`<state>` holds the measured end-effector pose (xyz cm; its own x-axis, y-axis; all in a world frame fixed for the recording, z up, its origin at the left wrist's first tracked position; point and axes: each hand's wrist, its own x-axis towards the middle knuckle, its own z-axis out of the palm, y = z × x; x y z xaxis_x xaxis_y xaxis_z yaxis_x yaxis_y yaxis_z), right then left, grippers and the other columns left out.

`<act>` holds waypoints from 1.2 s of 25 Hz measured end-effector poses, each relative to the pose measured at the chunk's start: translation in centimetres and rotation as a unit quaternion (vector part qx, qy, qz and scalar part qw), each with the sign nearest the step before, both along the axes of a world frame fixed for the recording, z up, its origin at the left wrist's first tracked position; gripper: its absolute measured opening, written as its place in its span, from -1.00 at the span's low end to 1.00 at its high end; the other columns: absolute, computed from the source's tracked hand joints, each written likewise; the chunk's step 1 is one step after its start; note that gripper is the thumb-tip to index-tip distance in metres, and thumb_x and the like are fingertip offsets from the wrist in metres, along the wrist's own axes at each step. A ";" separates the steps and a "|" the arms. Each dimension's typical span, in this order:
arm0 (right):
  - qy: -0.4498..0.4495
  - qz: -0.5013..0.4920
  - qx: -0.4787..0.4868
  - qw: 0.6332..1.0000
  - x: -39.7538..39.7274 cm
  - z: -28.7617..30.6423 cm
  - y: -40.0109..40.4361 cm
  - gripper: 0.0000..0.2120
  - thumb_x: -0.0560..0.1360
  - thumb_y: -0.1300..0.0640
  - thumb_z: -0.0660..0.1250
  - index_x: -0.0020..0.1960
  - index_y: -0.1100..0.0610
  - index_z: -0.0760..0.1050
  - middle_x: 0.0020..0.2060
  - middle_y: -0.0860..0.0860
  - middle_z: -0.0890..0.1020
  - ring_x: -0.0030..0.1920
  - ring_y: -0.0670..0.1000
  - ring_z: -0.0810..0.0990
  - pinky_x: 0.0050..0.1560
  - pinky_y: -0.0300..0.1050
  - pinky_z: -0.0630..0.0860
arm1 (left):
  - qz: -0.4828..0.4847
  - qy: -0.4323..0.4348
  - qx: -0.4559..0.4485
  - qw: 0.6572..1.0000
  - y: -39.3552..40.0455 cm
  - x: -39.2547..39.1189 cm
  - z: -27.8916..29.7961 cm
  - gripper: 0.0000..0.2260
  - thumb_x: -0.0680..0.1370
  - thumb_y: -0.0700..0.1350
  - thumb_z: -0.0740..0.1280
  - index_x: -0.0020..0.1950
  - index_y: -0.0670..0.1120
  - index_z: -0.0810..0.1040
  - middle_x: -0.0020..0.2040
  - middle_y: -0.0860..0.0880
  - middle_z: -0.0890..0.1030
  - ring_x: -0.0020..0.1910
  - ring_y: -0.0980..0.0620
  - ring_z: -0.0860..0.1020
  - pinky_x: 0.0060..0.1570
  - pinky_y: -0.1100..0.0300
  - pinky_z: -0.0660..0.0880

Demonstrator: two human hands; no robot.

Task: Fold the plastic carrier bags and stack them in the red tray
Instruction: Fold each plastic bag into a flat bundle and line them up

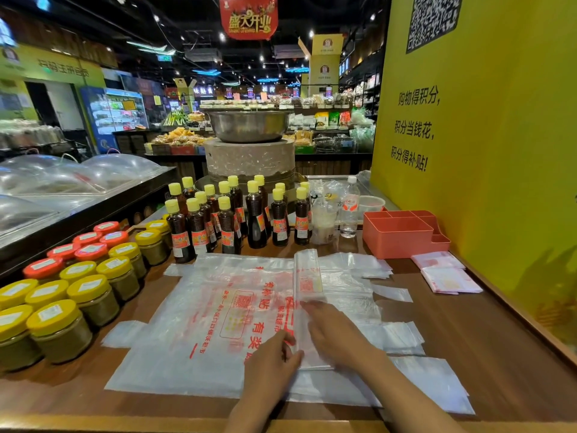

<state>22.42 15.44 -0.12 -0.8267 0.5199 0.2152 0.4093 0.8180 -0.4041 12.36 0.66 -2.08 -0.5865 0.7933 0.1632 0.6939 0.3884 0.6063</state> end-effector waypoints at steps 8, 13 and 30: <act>0.034 -0.063 -0.033 0.997 2.6 -1.0 -1.2 -0.46 0.68 -0.12 0.10 0.62 -0.13 0.05 0.59 -0.24 0.01 0.58 -0.18 0.01 0.54 -0.23 0.01 | 0.002 0.023 0.017 1.000 0.2 0.4 -0.1 -0.73 0.59 0.12 0.31 0.27 0.20 0.40 -0.08 0.23 0.54 -0.15 0.26 0.54 0.05 0.31 0.54; -0.084 -0.027 0.019 0.996 3.9 -1.1 -2.0 -0.43 0.69 -0.15 0.04 0.64 -0.06 -0.02 0.62 -0.14 0.00 0.59 -0.11 0.04 0.53 -0.21 -0.07 | -0.035 0.081 0.002 0.996 0.1 0.6 0.2 -0.64 0.64 0.10 0.19 0.44 0.17 0.31 0.28 0.18 0.45 0.10 0.20 0.53 0.11 0.30 0.48; -0.181 0.012 0.074 0.981 3.8 -4.2 -0.8 -0.52 0.47 -0.21 0.15 0.23 -0.09 0.66 0.21 -0.21 0.64 0.19 -0.25 0.60 0.44 0.01 -0.05 | -0.273 0.208 -0.159 0.926 3.1 -4.8 -0.5 -0.33 0.59 0.39 -0.06 0.59 0.24 -0.27 0.51 0.36 -0.33 0.50 0.37 -0.33 0.39 0.33 -0.44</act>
